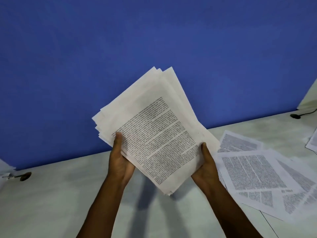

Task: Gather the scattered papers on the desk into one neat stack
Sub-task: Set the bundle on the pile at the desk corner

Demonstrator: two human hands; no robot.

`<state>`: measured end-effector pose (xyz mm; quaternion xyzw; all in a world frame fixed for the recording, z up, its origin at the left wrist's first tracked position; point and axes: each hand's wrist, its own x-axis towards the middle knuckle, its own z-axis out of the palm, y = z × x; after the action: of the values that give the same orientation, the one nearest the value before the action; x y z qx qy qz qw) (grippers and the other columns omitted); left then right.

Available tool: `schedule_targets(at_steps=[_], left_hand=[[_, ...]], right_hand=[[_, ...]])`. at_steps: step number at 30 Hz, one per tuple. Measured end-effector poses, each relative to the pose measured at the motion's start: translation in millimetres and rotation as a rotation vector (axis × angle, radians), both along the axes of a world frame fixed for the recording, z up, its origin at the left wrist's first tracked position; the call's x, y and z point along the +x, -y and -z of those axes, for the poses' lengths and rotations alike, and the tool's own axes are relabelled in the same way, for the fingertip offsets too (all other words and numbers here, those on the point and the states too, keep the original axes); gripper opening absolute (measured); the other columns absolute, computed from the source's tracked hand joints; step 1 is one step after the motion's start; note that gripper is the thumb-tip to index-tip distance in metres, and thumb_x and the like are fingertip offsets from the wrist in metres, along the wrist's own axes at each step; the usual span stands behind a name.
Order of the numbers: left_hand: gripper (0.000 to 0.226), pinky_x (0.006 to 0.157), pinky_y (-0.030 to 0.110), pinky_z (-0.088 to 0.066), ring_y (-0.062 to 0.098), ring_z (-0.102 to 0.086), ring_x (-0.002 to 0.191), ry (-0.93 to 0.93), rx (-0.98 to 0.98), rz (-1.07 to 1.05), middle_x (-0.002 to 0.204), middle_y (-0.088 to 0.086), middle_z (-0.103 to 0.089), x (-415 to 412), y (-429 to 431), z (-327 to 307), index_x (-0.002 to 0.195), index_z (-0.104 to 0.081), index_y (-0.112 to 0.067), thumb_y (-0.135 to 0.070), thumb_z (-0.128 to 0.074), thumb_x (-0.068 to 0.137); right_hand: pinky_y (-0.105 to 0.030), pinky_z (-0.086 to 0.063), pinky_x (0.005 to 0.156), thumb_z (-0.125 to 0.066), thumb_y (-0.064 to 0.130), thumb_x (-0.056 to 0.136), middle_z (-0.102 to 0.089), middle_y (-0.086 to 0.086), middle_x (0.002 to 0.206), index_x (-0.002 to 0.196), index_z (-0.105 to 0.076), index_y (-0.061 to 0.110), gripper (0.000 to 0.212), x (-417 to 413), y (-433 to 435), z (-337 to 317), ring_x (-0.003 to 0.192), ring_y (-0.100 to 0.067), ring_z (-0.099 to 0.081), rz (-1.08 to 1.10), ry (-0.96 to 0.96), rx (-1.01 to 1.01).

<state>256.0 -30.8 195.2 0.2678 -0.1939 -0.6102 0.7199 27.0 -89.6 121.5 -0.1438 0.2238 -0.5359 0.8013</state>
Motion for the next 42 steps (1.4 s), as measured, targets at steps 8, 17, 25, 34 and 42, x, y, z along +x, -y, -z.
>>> schedule_targets(at_steps=[8,17,25,34,42], left_hand=[[0.05,0.087,0.045,-0.058,0.03,-0.067,0.112,0.192,0.119,0.027,0.131,0.014,-0.064,-16.4,-1.0,-8.2,0.138,-0.054,-0.015,-0.023,-0.059,0.089],[0.046,0.095,0.045,-0.055,0.032,-0.062,0.12,0.277,0.148,0.032,0.133,0.016,-0.062,-19.0,6.9,-13.9,0.137,-0.056,-0.011,-0.019,-0.06,0.093],[0.039,0.082,0.043,-0.06,0.032,-0.07,0.1,0.301,0.278,0.113,0.122,0.016,-0.068,12.8,-29.3,-13.3,0.126,-0.062,-0.008,-0.011,-0.058,0.088],[0.055,0.083,0.042,-0.056,0.034,-0.068,0.09,0.168,0.612,0.249,0.11,0.017,-0.069,-28.9,-76.9,53.2,0.113,-0.072,-0.006,-0.032,-0.087,0.067],[0.037,0.084,0.041,-0.058,0.032,-0.07,0.098,0.315,0.586,0.296,0.121,0.018,-0.069,-57.8,-75.3,57.2,0.13,-0.062,-0.007,-0.021,-0.059,0.095]], right_hand=[[-0.05,-0.055,0.088,-0.073,0.049,0.077,-0.075,-0.016,0.099,0.118,-0.062,0.012,0.057,-15.3,-3.5,-19.9,0.092,-0.031,-0.071,-0.014,0.054,0.136],[-0.045,-0.059,0.083,-0.066,0.035,0.085,-0.073,-0.008,0.113,0.12,-0.067,0.018,0.039,-21.7,2.5,-31.4,0.098,-0.025,-0.071,-0.015,-0.051,-0.002],[-0.043,-0.055,0.089,-0.086,0.041,0.07,-0.06,-0.014,0.134,0.135,-0.059,0.01,0.078,-71.7,-14.2,-21.6,0.114,-0.029,-0.063,-0.387,-0.146,-0.09],[-0.042,-0.058,0.082,-0.089,0.029,0.069,-0.066,-0.024,0.121,0.129,-0.061,0.0,0.072,-66.2,-63.6,0.4,0.103,-0.037,-0.069,-0.63,-0.408,-0.036],[-0.049,-0.043,0.109,-0.073,0.026,0.086,-0.061,-0.018,0.133,0.138,-0.055,0.008,0.058,-66.8,-34.7,8.7,0.123,-0.037,-0.058,-0.539,-0.427,0.0]])
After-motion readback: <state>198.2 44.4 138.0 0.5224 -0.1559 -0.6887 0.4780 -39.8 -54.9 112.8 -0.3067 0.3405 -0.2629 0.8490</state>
